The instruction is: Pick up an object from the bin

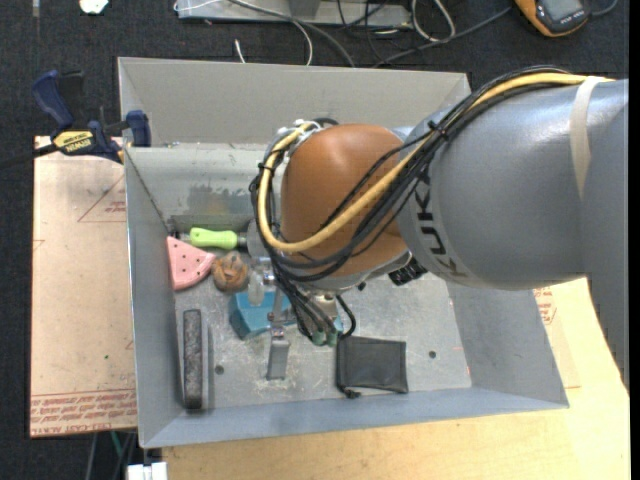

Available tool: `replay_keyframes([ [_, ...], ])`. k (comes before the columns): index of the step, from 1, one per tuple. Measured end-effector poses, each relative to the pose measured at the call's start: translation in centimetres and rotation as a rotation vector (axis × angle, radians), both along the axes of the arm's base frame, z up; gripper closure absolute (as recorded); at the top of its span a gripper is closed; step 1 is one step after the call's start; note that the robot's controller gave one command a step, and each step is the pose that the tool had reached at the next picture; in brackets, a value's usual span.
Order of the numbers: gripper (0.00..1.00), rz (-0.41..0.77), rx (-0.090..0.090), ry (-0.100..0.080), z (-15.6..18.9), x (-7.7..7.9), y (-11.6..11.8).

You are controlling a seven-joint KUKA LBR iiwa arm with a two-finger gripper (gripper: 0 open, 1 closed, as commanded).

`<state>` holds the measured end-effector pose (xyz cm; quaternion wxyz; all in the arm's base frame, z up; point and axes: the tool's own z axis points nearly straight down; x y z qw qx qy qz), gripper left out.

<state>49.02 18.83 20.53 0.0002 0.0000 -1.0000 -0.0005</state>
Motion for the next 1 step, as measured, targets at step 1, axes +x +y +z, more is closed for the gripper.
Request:
replay_keyframes([
  [1,0.00,-0.002,0.003,-0.005,-6.31,1.82,-1.71],
])
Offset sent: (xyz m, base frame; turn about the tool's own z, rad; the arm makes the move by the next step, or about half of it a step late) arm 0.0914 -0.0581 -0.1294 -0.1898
